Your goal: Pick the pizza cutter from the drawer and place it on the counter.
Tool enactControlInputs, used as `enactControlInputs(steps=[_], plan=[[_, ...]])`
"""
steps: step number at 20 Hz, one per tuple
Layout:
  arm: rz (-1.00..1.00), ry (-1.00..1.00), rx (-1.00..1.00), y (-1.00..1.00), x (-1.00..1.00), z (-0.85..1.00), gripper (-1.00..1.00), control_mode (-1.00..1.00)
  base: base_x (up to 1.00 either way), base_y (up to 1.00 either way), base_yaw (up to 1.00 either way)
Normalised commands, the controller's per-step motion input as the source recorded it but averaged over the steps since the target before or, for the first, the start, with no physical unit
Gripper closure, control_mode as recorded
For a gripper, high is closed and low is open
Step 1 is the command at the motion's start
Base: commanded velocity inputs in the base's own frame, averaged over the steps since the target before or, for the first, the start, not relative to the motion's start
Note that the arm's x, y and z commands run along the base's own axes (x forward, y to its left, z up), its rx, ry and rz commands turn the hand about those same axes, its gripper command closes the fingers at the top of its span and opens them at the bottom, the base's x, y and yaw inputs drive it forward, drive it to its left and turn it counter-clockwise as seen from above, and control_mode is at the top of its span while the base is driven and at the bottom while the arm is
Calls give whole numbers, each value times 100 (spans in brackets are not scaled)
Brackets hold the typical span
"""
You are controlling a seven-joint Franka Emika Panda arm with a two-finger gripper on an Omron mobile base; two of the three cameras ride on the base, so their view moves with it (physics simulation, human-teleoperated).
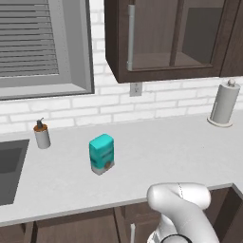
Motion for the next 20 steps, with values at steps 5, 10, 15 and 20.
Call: enactControlInputs(steps=[5,10,15,20], plan=[[0,0,-3,4,3,-62,-100,-100,0,0,0],[0,0,-1,-47,-11,-68,-100,-100,0,0,0],[1,-1,2,-43,-23,-16,-100,-100,0,0,0],[0,0,0,0,2,-4,-100,-100,0,0,0]])
